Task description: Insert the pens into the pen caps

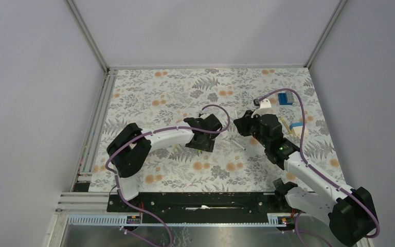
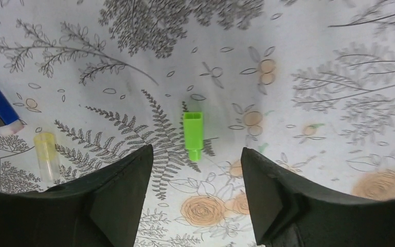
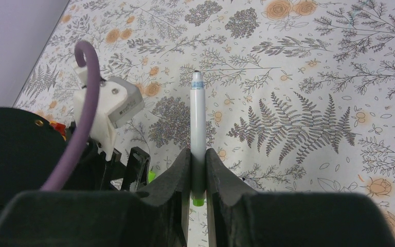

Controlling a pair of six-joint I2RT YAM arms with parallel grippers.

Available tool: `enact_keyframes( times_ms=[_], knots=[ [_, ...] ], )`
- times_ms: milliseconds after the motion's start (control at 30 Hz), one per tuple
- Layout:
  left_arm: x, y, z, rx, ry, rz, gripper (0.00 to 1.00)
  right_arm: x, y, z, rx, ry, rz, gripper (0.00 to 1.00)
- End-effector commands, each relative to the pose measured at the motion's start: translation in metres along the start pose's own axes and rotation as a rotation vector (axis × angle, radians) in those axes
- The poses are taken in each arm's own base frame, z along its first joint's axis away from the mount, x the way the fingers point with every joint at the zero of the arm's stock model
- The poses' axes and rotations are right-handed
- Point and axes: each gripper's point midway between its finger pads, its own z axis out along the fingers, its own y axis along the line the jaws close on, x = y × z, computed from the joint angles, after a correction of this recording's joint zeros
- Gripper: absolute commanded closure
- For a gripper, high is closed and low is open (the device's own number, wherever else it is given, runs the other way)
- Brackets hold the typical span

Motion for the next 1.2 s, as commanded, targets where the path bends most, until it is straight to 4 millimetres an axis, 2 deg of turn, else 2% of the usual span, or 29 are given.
enact_keyframes(
  times_ms=[0, 133, 233, 333, 733, 1167],
  knots=[
    [-0.027, -0.014, -0.024, 0.065, -0.028, 0.0, 0.3, -0.005, 0.007, 0.0, -0.031, -0.01, -0.016, 1.0],
    [-0.03, -0.01, -0.02, 0.058, -0.008, 0.0, 0.33, -0.004, 0.008, 0.001, -0.037, -0.001, -0.02, 1.0],
    [-0.029, -0.004, -0.014, 0.054, 0.013, -0.002, 0.36, -0.006, 0.009, 0.001, -0.039, -0.004, -0.028, 0.96],
    [-0.026, -0.003, -0.01, 0.054, 0.03, 0.009, 0.39, -0.005, 0.013, 0.0, -0.058, 0.006, -0.032, 1.0],
    [-0.017, -0.01, 0.0, 0.093, 0.079, 0.031, 0.44, -0.002, 0.018, 0.004, -0.081, 0.039, -0.037, 1.0],
    [-0.012, -0.006, 0.009, 0.072, 0.097, 0.031, 0.54, -0.002, 0.009, 0.002, -0.043, 0.01, -0.028, 1.0]
  ],
)
